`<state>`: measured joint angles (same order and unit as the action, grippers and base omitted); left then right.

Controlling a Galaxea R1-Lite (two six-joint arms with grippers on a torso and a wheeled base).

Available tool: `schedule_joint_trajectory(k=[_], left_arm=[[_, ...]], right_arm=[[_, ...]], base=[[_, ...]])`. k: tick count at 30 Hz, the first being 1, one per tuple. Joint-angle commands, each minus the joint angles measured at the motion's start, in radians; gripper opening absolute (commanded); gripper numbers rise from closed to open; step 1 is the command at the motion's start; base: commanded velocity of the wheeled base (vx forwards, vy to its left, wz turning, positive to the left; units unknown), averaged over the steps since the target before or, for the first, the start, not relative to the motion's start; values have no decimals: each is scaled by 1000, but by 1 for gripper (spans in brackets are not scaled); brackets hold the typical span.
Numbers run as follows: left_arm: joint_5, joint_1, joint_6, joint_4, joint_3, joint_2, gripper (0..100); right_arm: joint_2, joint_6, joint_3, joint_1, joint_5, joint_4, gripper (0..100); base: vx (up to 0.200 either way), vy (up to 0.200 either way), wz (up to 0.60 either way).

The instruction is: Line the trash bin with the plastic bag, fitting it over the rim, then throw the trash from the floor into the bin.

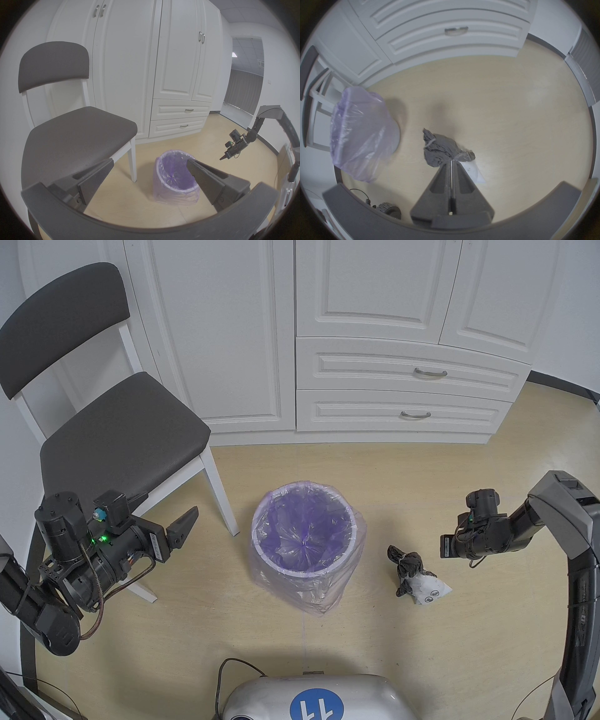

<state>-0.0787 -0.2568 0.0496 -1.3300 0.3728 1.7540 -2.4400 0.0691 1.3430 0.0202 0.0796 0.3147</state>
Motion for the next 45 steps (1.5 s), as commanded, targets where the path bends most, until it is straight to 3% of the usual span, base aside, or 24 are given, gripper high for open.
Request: schedule_joint_trajectory(k=[1, 7, 16, 27, 33, 42, 45], left_arm=[[0, 1, 0, 0, 2, -51, 100], [0, 1, 0, 0, 2, -68, 100], [0, -1, 0, 0, 3, -82, 100], [0, -1, 0, -1, 3, -88, 100], [0, -1, 0, -1, 3, -94, 100], [2, -1, 1, -1, 3, -103, 100], [4, -1, 3, -1, 5, -103, 100]], right_arm=[[213, -11, -125, 49, -1, 26, 0], [366, -26, -223, 101, -6, 27, 0], [561, -28, -320, 167, -78, 35, 0], [713, -68, -475, 259, -93, 222, 0], [746, -68, -519, 325, -103, 296, 0], [670, -55, -551, 475, -236, 501, 0], [648, -54, -565, 501, -242, 549, 0]], base=[[0, 0, 0], [0, 0, 0], [0, 0, 0], [0, 0, 0], [0, 0, 0], [0, 0, 0], [0, 0, 0]])
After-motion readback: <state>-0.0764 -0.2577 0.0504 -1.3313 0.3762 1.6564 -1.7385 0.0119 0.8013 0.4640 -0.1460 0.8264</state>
